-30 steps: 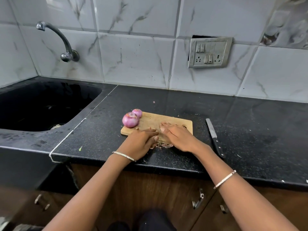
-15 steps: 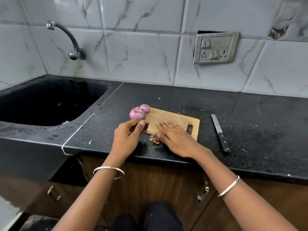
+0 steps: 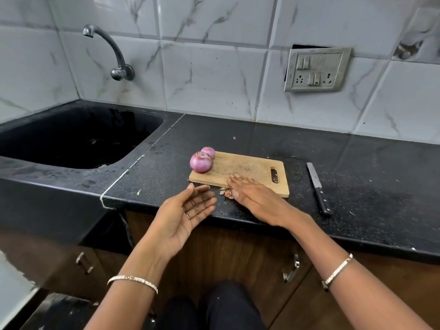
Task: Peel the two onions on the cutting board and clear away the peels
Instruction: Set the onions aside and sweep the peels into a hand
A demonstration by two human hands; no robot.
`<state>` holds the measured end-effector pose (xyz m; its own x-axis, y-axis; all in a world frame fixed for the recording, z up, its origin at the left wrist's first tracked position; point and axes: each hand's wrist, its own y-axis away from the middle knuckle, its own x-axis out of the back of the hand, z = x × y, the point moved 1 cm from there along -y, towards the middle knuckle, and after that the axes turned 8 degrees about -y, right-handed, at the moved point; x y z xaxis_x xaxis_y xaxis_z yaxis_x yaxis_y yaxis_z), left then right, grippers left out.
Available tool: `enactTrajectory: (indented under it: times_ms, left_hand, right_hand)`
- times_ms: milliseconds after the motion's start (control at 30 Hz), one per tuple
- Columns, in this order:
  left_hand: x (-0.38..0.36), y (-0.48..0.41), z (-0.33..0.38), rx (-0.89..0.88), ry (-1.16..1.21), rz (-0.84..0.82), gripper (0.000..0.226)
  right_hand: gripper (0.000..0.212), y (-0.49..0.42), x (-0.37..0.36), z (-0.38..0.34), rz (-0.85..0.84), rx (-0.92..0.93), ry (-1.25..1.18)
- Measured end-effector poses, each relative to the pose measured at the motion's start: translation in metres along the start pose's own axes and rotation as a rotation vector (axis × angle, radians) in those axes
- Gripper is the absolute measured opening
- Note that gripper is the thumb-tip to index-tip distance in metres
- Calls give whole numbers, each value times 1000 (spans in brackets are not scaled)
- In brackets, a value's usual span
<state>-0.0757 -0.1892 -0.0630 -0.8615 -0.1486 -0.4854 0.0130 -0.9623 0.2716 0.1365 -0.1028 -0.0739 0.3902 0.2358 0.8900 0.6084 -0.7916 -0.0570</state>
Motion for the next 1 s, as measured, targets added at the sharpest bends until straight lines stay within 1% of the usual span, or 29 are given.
enactTrajectory:
  times_ms: [33,133,267,400,567,700,767,833,900,967,1000]
  left_hand:
    - [1,2,-3,25,5,-6,33]
    - [1,8,-10,86,16,-28,34]
    - [1,11,-13,148,64,-41,32]
    - [2,14,-22,318,151,-110,29]
    - [3,14,-35,462,205,-178,34]
    - [6,11,-43,551,211,-212,38]
    - [6,8,-48,601,202,-212,42]
    - [5,5,-52,643,189,-224,45]
    - [4,2,-55,684,224,-248,48]
    - [4,0,-57,707,265,-265,51]
    - [3,-1,-58,714,277,-275,52]
  right_hand:
    - [68,2,-2,-1,8,0,-26]
    - [58,-2,3,1,13,-71,-109]
    - [55,-17,6,1,22,-115,-89]
    - [55,-31,6,3,35,-139,-140]
    - [54,-26,10,-1,95,-144,-238]
    - [58,0,-2,-15,-13,-59,-108]
    - [57,13,-3,-21,-42,-51,-163]
    - [57,21,5,-25,4,-55,-263]
    - [64,29,14,-22,145,-85,-330]
    - [65,35,20,-15,270,-117,-329]
    - [64,37,20,-12,286,-120,-312]
